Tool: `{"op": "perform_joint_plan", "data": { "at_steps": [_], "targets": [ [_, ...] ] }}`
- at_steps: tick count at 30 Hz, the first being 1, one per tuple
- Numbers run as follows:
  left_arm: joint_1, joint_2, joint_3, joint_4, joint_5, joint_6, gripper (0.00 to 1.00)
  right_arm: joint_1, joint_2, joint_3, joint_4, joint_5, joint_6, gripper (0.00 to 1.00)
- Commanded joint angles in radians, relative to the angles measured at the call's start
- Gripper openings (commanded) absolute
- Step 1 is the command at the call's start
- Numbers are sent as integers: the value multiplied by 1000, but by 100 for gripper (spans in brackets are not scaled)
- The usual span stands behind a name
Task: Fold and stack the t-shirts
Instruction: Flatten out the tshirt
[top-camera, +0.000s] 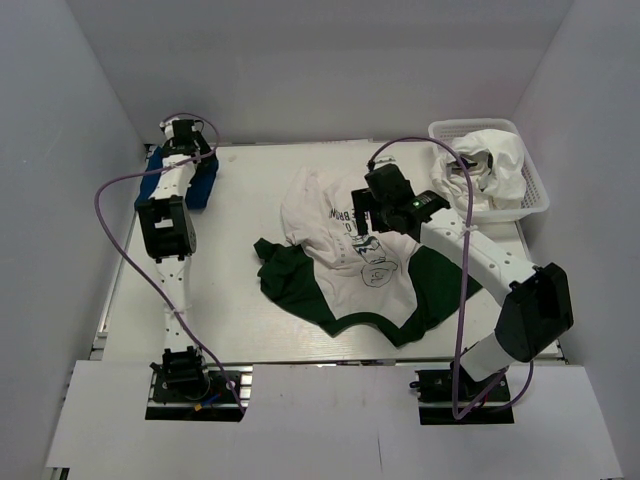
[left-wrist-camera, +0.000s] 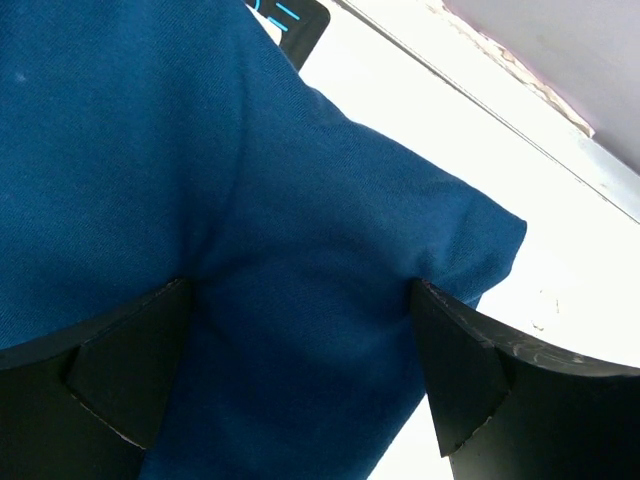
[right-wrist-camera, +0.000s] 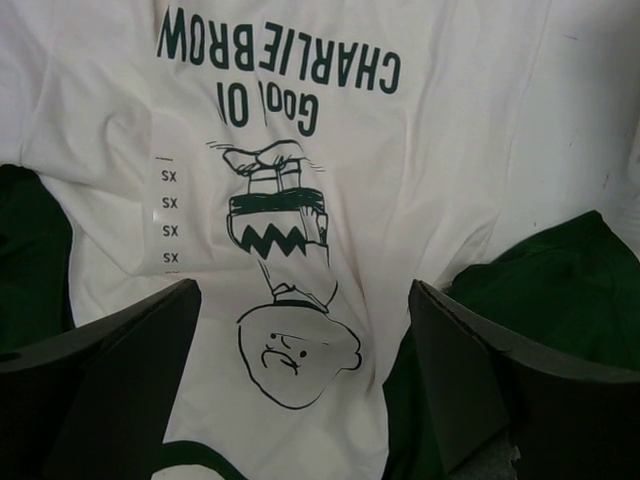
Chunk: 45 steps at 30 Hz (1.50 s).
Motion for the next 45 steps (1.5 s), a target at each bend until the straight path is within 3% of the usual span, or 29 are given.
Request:
{"op": "perform_joint_plan", "data": {
  "at_steps": [1,10,15,18,22,26,29,32,33,36,40,45],
  "targets": [
    [15,-57,-14,-27,57,5,100,-7,7,54,3,-25,5,90],
    [-14,-281,-2,10,153,18,100,-2,-45,11,100,-81,5,90],
    [-24,-428,-32,-134,319,15,100,-7,-115,-67,161,-100,48,90],
    [-57,-568,-179,-176,404,-9,100,-10,-140,-106,146,-74,117,90],
    [-180,-729,-505,-228,462,-41,100,-30,-194,-193,70,-35,223,90],
    [-346,-868,-785,-311,426,-29,100,-68,-243,-285,-1,-63,296,90],
    [-427,-991,-993,-468,285,-52,100,-91,-298,-354,-85,-83,342,90],
    [-458,-1115,-1118,-535,255,-63,100,-103,-368,-395,-226,-113,387,90],
    [-458,-1149,-1223,-535,255,-63,100,-105,-378,-411,-244,-123,401,90],
    [-469,-1243,-1330,-544,301,-84,100,-111,-435,-532,-262,-169,442,90],
    [-490,-1372,-1446,-407,442,-84,100,-114,-533,-671,-195,-255,506,90],
    [-524,-1351,-1519,-251,492,-104,100,-113,-586,-755,-182,-252,534,90]
  ]
}}
